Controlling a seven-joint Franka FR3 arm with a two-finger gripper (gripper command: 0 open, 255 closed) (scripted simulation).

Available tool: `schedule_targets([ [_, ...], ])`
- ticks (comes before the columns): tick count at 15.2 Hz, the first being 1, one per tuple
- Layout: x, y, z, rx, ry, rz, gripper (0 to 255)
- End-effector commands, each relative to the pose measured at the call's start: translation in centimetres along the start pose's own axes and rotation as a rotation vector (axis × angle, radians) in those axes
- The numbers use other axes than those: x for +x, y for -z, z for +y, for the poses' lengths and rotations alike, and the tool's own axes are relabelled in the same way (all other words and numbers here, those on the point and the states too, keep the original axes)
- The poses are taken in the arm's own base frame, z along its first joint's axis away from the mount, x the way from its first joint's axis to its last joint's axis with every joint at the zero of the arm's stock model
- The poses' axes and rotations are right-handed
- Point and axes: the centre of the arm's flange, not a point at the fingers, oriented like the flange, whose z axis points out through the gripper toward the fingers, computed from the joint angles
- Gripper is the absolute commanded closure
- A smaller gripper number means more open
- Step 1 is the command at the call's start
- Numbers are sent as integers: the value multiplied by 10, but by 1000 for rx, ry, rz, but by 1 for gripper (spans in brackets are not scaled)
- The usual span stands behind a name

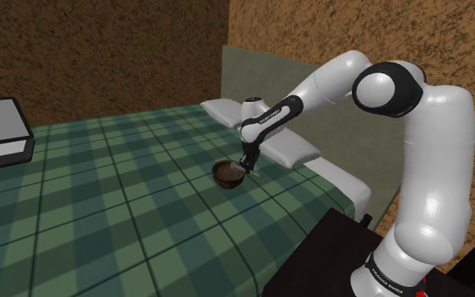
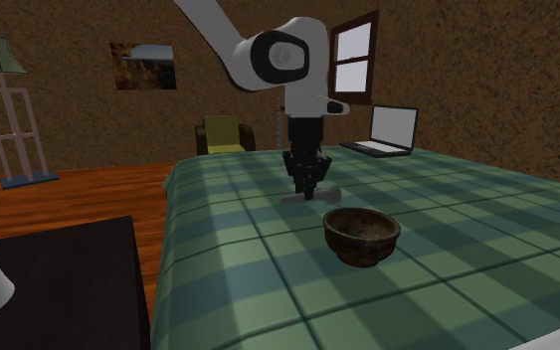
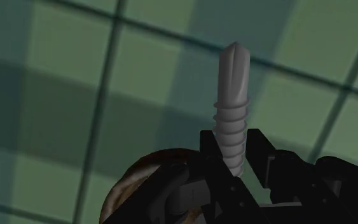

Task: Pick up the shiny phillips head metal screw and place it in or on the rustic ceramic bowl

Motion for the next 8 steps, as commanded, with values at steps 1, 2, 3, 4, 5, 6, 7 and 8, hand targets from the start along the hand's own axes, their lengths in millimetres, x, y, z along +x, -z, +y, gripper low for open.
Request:
schedule_targets([
  [1,27,1,9,0,0,0,255],
  [2,39,1,14,0,0,0,255],
  [3,52,2,18,0,0,0,255],
  [4,64,2,23,0,0,0,255],
  [5,76,3,28,0,0,0,255],
  [6,89,3,33,0,0,0,255],
  [7,101,3,37,0,0,0,255],
  [8,113,4,42,0,0,0,255],
])
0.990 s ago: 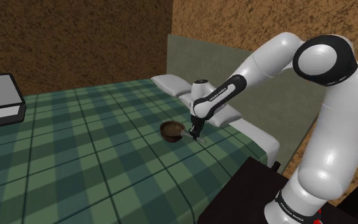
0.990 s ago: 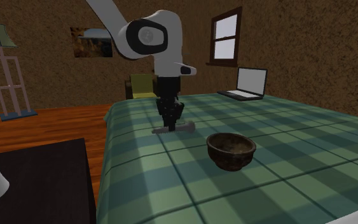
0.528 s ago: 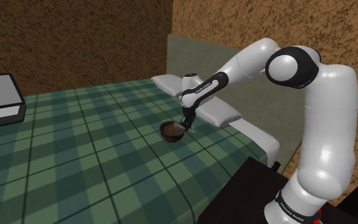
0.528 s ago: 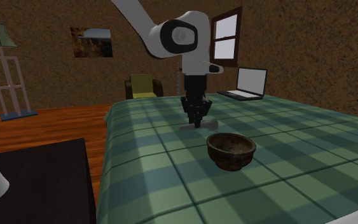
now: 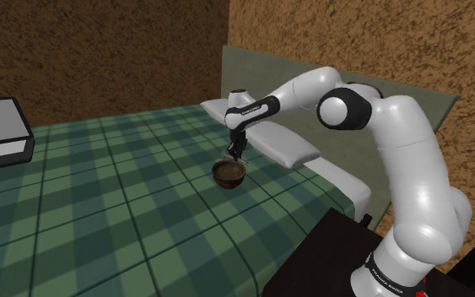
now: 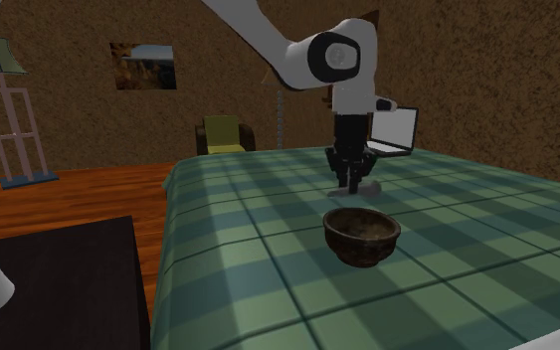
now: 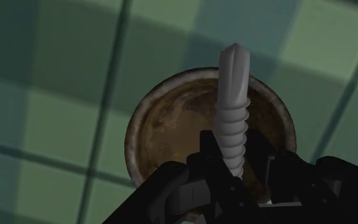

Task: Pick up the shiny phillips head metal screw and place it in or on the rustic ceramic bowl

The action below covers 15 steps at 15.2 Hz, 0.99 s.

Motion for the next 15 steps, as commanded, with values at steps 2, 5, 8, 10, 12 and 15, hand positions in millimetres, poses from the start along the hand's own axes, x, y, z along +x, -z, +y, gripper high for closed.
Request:
schedule_targets([
  [2,34,-6,13,0,0,0,255],
  [5,35,-22,12,0,0,0,255],
  [8,35,-37,11,0,0,0,255],
  [10,36,-48,10,0,0,0,255],
  [12,36,-58,9,0,0,0,255],
  [15,37,-74,8,0,0,0,255],
])
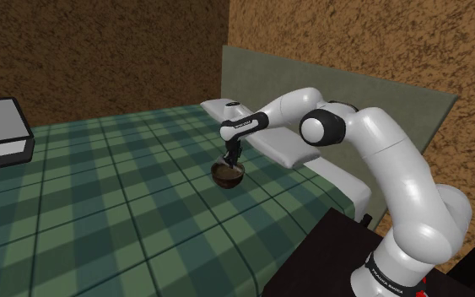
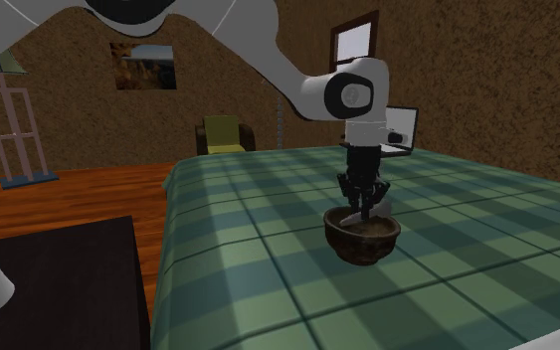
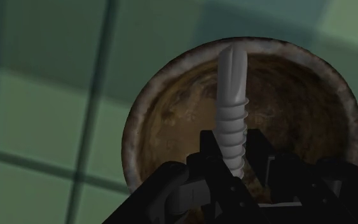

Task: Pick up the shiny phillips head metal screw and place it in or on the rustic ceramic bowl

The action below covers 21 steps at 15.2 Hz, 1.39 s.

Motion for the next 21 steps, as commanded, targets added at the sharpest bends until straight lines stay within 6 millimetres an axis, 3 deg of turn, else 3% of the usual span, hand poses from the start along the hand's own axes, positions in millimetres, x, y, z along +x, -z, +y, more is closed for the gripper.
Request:
schedule_targets([
  [1,0,-8,-1,0,0,-1,255],
  [8,0,-8,-1,0,0,-1,255],
  [9,1,-8,-1,0,0,-1,0],
  [14,0,-8,-1,0,0,-1,0],
  [18,0,42,-1,0,0,-1,0],
  [21,0,42,-1,0,0,-1,0],
])
